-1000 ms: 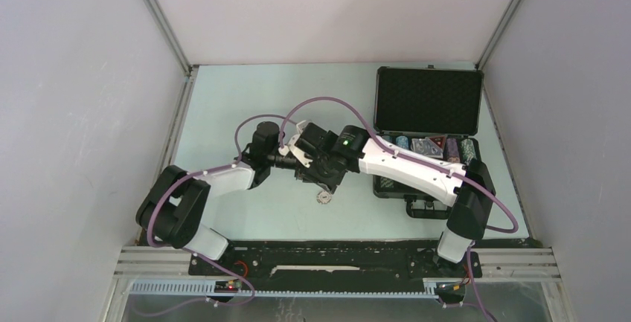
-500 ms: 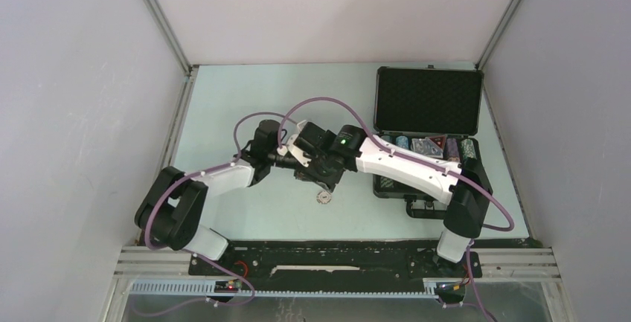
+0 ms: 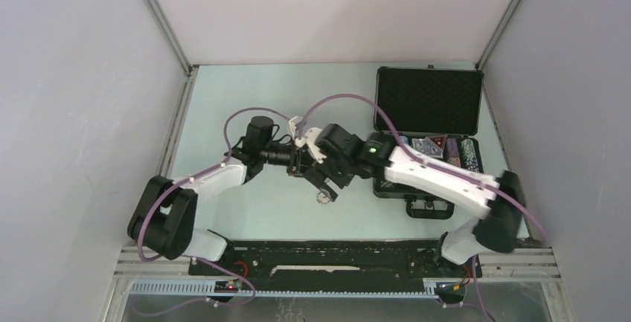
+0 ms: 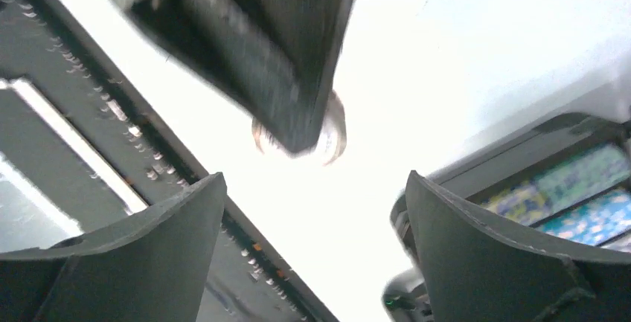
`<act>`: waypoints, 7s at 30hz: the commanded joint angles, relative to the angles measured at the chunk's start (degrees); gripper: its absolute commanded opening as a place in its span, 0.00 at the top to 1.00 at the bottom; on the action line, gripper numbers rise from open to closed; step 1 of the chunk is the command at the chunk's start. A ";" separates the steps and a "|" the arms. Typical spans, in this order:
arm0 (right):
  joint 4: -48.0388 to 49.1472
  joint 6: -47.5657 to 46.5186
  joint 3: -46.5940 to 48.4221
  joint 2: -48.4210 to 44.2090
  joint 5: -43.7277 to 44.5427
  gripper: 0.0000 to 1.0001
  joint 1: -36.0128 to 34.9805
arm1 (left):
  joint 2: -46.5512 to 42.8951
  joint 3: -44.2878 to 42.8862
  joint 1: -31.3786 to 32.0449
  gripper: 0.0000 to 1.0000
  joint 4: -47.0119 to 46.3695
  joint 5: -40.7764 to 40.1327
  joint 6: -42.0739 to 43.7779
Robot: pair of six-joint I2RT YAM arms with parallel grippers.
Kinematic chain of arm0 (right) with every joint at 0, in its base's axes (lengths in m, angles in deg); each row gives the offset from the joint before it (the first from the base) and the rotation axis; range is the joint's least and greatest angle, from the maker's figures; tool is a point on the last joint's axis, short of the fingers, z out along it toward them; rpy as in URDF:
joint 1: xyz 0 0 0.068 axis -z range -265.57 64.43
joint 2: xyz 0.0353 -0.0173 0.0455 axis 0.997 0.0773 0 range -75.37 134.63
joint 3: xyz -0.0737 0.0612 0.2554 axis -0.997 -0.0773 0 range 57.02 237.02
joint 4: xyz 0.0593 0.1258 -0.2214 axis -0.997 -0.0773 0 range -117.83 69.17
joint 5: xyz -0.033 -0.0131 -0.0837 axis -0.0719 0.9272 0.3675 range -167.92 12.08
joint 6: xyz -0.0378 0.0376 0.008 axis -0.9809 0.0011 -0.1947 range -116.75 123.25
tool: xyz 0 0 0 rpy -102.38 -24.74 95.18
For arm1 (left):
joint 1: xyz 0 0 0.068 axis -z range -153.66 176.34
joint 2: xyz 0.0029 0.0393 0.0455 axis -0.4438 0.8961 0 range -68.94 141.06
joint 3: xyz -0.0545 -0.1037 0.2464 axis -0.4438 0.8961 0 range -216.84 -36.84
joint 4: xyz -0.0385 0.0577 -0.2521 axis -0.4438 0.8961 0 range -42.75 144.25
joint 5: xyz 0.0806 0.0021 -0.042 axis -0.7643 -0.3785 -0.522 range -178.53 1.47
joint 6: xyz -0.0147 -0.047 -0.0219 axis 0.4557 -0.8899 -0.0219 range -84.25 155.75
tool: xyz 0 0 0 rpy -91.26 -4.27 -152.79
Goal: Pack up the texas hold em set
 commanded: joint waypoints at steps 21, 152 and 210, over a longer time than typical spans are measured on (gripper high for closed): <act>66.93 50.62 -38.48 -34.39 -42.64 0.28 15.08 | -32.21 6.55 5.92 1.00 -19.95 -15.08 -10.27; 5.97 21.36 -18.97 -59.17 -13.79 0.01 61.66 | 43.12 -58.84 35.57 0.63 18.48 -55.16 54.90; -2.84 73.10 -1.92 12.26 1.00 0.00 6.33 | -58.92 -7.40 2.32 0.00 34.10 -77.01 31.43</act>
